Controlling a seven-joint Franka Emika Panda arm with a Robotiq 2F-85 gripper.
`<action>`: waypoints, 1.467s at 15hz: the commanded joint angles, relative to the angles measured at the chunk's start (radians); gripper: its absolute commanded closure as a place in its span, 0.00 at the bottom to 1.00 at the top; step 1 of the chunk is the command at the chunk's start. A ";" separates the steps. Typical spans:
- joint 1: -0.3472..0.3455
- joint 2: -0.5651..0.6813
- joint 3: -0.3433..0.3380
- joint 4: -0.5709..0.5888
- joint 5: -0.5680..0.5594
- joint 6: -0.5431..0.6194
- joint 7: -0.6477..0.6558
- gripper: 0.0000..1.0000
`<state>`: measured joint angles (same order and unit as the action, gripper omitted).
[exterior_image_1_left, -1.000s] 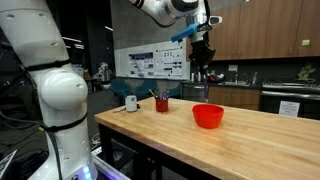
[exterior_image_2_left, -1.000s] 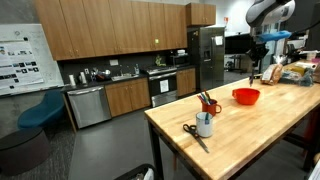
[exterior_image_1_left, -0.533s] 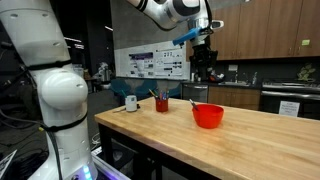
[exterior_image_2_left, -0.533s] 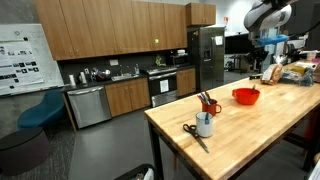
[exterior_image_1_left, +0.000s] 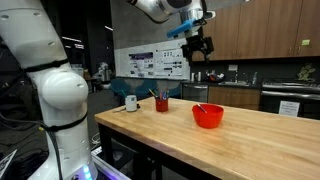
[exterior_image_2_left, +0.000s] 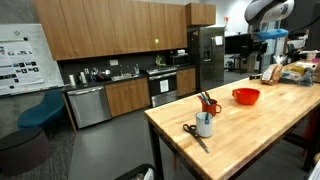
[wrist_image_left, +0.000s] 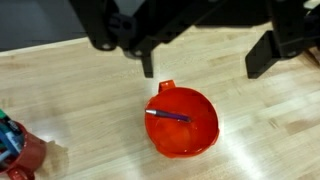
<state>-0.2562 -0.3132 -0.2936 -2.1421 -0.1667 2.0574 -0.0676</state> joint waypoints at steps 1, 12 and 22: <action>0.028 -0.090 0.039 -0.047 0.029 -0.023 -0.033 0.00; 0.161 -0.183 0.224 -0.172 0.104 -0.072 0.067 0.00; 0.287 -0.170 0.379 -0.319 0.143 -0.045 0.183 0.00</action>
<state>-0.0052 -0.4676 0.0623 -2.4204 -0.0487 2.0021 0.0966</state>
